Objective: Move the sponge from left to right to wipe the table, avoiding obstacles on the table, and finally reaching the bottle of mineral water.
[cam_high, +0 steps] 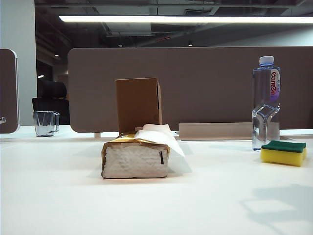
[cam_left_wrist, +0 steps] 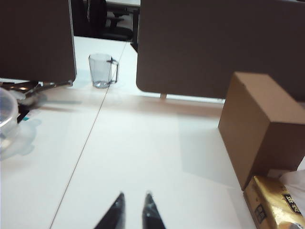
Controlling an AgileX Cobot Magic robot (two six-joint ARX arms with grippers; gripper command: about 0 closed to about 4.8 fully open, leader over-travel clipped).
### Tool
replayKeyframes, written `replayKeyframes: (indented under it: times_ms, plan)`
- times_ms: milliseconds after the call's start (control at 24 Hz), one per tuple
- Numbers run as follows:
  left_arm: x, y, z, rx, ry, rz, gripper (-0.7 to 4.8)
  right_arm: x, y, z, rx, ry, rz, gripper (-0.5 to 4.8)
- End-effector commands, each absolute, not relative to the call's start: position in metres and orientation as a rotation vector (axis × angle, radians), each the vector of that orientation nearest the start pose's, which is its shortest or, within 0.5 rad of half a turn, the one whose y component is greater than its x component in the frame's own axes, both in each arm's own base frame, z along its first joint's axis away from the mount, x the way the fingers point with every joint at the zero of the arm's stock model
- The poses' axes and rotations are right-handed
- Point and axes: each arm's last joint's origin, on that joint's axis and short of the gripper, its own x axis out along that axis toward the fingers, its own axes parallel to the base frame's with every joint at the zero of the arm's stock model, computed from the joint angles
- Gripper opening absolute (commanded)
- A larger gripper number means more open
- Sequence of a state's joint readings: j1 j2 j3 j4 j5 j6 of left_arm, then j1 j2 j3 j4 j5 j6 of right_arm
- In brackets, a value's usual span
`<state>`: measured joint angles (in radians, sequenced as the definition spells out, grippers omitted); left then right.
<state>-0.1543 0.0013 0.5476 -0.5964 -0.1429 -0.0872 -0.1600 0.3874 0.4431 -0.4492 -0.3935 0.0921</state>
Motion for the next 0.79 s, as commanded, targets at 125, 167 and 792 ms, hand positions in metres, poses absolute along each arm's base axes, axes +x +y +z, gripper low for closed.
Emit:
replayKeyframes:
  times_ms: [125,167,792]
  plan:
    - [0.036,-0.002,0.272,-0.077,0.061,-0.022,0.46,0.100,-0.005,0.226,0.202,0.298,0.202,-0.08]
    - [0.037,-0.002,0.270,-0.076,0.067,-0.021,0.30,0.099,-0.005,0.223,0.207,0.287,0.193,-0.08]
    - [0.077,-0.013,0.212,-0.079,0.055,-0.197,-0.06,0.091,-0.006,0.175,0.185,0.231,0.121,-0.08]
